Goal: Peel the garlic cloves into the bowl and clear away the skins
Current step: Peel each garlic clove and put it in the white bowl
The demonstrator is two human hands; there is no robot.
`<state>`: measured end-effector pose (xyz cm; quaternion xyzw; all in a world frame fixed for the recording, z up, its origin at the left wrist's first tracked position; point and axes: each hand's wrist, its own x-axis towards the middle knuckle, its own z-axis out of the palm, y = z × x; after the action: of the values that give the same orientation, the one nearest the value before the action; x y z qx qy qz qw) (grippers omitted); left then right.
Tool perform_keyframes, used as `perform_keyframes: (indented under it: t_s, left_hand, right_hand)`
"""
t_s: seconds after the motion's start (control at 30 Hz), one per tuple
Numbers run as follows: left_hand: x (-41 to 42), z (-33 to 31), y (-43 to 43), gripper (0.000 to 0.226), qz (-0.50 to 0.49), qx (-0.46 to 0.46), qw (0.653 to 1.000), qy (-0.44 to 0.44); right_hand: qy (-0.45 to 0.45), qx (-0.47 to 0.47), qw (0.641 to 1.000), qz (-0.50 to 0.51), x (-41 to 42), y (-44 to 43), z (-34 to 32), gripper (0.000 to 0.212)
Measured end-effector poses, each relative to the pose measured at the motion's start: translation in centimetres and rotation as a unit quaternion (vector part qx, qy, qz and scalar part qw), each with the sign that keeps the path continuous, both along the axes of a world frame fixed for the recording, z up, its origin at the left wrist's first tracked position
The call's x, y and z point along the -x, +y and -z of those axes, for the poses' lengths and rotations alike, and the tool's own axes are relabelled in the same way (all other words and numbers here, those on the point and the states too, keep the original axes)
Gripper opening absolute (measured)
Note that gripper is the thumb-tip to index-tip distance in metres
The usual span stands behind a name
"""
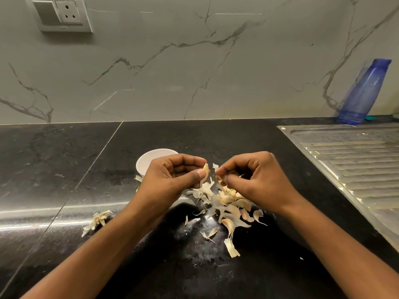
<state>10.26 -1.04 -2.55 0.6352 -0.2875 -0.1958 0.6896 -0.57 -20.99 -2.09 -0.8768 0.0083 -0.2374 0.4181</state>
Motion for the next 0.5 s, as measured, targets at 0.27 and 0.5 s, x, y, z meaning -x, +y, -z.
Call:
perform_keyframes:
  t_s: [0.27,0.5]
  left_hand:
    - [0.21,0.13,-0.07,0.017,0.018,-0.024,0.996,-0.088]
    - [0.02,0.09,0.23,0.025,0.001,-0.021,0.993,-0.114]
  right_hand:
    - [0.036,-0.097,0.994,-0.039,0.05,0.35,-0.13,0.009]
    - [0.075,-0.153,0.983,-0.067,-0.02,0.43,-0.51,0.019]
